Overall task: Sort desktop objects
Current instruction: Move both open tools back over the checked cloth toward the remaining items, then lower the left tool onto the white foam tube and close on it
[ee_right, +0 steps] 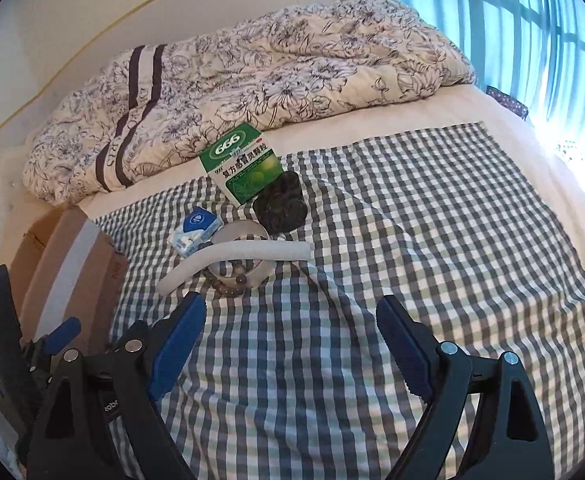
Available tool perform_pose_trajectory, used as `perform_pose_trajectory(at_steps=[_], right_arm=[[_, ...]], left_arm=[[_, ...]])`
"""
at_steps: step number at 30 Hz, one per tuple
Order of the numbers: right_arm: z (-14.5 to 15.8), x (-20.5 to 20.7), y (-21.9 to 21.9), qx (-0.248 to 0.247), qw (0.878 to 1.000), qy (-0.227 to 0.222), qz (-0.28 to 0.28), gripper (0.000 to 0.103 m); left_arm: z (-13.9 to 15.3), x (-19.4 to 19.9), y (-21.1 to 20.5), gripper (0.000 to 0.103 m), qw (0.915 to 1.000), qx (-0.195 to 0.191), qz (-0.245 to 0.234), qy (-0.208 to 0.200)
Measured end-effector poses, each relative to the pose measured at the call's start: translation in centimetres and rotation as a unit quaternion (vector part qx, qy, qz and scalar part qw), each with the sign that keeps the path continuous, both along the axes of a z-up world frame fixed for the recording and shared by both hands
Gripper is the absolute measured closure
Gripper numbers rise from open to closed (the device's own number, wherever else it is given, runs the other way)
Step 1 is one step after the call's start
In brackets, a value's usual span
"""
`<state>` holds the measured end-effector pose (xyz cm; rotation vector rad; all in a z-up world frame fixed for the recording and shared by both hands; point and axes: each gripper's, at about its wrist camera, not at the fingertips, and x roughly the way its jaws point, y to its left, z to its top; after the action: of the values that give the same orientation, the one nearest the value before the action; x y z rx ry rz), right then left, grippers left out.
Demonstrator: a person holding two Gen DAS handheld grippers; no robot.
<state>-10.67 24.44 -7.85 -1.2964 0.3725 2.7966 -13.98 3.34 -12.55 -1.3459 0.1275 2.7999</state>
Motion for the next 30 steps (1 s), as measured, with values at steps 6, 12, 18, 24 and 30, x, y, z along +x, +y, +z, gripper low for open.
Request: perform_pose_trajectory(at_steps=[6,12,18,24,30], right_arm=[[-1.9,-2.6,-0.5,0.006,1.0,-0.016,0.007,0.016],[-3.3,-5.8,-0.8,0.008,1.0,-0.024,0.009,0.016],[-4.5,-9.0,-0.8,0.0,0.999,-0.033,0.009,0.016],[-6.7,-10.2,-1.3,0.029,0.997,-0.055,0.037,0.016],[-8.6,-10.4,-0.1,0.072,0.99,-0.098,0.067,0.016]], left_arm=[[-2.0,-2.7,0.4,0.0,1.0,-0.003,-0.006,-0.005],[-3.7,-5.3,0.7,0.0,0.9999,-0.007,-0.009,-0.012],[-5.6,-7.4,0.6,0.0,0.9997,-0.005,-0.011,-0.02],[-7.3,-8.5,0.2,0.0,0.9995,-0.01,-0.012,-0.028],[-8.0,-9.4,0.3,0.0,0.9995,-0.005,-0.012,-0.03]])
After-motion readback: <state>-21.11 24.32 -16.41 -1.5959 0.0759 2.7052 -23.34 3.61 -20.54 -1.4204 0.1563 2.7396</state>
